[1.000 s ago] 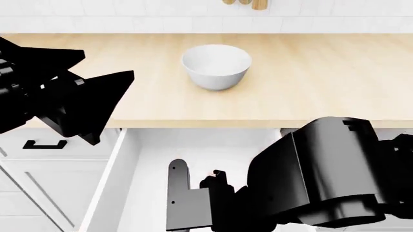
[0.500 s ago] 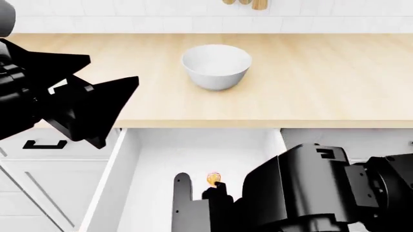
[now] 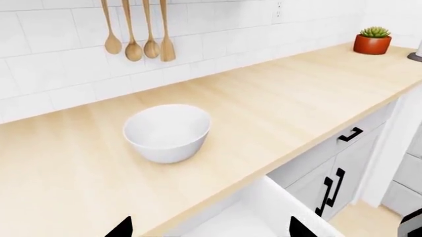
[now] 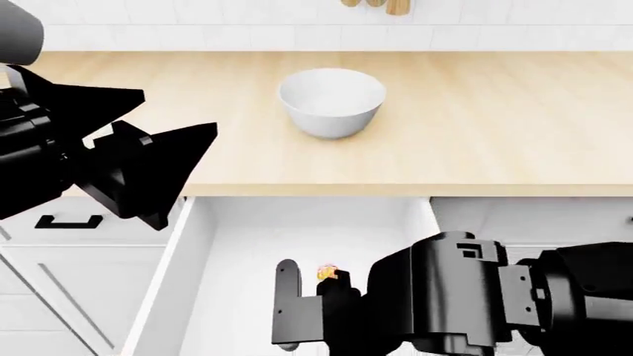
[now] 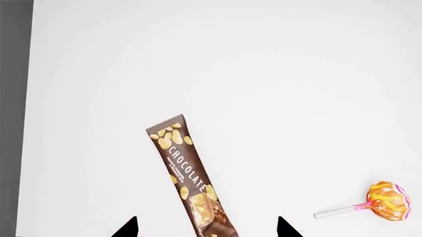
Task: Place the bar in the bowl and close the drawer.
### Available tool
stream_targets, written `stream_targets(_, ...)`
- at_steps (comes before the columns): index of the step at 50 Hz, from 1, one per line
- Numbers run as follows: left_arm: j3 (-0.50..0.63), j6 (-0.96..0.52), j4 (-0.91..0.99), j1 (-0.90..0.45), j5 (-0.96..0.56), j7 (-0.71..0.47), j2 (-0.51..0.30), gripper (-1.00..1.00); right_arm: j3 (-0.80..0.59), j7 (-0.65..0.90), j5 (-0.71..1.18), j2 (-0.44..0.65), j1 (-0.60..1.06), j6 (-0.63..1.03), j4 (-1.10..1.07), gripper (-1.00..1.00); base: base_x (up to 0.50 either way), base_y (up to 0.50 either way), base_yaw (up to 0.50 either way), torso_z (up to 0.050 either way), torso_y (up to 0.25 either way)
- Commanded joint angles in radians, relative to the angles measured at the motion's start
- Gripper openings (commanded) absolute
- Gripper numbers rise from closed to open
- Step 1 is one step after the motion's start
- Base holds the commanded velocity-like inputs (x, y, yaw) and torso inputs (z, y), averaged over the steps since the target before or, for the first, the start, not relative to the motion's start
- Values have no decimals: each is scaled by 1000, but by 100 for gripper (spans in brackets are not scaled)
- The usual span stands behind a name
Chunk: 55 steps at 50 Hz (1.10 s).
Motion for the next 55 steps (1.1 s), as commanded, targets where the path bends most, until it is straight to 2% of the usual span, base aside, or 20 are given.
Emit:
stream_targets(1,-2,-2,1,10,10,13,-3,100,-50,-43,-91,-31,-20,-59,90,100,0,0,0,0,0)
stream_targets(27,-9,1,3,43,34,38,-20,100,-129,-104,-174,-105,-89,-137,210,100,0,0,0,0,0)
stream_targets(55,-20,8,2,79,67,71,-28,100,-133,-110,-201,-169,-184,-199,348,100,0,0,0,0,0)
